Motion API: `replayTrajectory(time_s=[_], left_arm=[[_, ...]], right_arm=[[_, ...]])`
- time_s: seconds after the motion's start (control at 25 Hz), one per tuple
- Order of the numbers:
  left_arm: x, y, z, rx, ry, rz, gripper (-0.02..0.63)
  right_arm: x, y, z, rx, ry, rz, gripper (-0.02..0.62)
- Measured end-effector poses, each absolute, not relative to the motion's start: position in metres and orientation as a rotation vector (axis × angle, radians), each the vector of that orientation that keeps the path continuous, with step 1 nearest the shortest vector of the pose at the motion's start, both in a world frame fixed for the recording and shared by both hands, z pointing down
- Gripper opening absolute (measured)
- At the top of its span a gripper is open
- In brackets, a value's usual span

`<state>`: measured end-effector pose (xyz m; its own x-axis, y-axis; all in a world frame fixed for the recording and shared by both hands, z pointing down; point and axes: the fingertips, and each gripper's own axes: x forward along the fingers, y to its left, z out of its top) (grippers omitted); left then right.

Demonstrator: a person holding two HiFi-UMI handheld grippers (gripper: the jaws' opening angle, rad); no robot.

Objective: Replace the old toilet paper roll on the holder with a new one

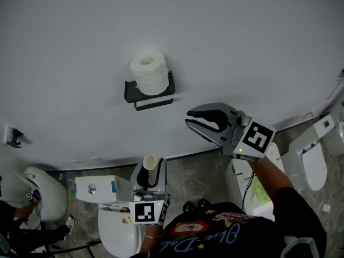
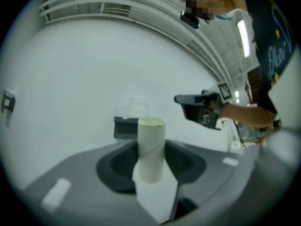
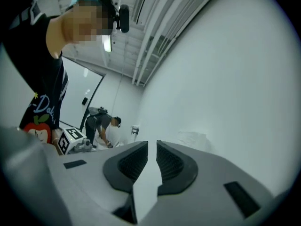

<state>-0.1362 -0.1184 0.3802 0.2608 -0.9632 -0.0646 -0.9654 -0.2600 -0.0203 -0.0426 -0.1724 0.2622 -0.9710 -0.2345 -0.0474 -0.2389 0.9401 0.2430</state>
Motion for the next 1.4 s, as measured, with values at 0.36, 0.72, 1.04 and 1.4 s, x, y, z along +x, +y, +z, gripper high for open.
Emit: replayTrajectory(time_s=[0.36,0.72,1.04,1.4], left_arm=[[-0.153,-0.124,0.381,-2.423,1.921,0.067,0.169],[-0.174,-0.128,0.382,-2.388,1.949,0.153,0.169],[-0.190,-0.128,0.393,-2.372,2.049,0.133,0.169],[-0.180,-0.130,0.398,-2.418,2.031,0.146,0.169]], right_arm=[[-0.103,-0.238,0.222,-0.146,3.325,1.146,0.147],[-0.140,-0.304,0.239,0.146,3.646,1.589,0.209],[-0.145,-0.306,0.255,0.391,3.784,1.711,0.212],[-0.141,-0.309,0.252,0.233,3.831,1.455,0.207]])
